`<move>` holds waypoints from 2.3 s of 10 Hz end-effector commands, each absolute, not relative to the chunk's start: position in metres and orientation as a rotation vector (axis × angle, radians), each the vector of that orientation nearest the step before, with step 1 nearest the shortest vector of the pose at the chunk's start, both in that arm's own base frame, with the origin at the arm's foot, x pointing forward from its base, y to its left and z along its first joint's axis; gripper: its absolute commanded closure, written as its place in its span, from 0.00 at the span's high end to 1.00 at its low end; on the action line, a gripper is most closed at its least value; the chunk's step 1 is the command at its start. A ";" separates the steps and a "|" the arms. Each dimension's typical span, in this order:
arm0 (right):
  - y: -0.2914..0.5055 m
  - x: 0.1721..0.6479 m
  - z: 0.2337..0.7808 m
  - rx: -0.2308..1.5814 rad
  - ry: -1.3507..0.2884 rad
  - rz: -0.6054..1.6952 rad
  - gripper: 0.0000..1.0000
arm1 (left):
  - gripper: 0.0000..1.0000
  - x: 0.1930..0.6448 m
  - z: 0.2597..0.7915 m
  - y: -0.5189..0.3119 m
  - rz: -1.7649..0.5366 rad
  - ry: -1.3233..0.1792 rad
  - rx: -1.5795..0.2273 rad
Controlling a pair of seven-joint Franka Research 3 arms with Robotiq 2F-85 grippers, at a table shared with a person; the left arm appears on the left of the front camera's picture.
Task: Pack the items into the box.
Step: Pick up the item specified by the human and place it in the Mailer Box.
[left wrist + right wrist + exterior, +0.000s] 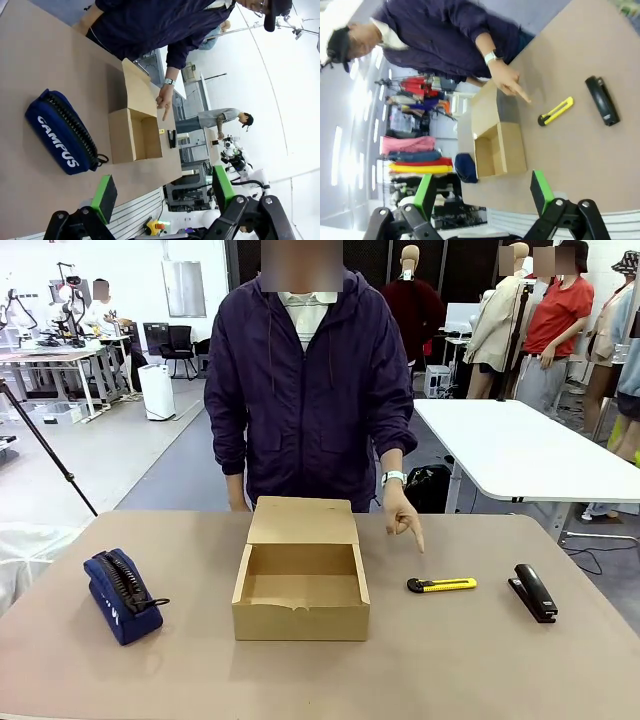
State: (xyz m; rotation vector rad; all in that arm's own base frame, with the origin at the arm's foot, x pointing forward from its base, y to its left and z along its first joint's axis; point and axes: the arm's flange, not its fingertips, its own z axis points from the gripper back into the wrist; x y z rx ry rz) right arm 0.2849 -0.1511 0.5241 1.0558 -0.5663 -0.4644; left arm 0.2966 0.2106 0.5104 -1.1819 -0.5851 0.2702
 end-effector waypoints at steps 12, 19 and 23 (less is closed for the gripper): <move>0.076 0.454 0.427 0.057 -0.012 -0.064 1.00 | 1.00 0.297 0.512 0.211 0.273 -0.590 -1.206; 0.087 0.545 0.355 0.036 0.047 0.157 1.00 | 1.00 0.297 0.512 0.211 0.273 -0.590 -1.206; 0.087 0.542 0.366 0.140 0.181 1.109 1.00 | 1.00 0.297 0.512 0.211 0.273 -0.590 -1.206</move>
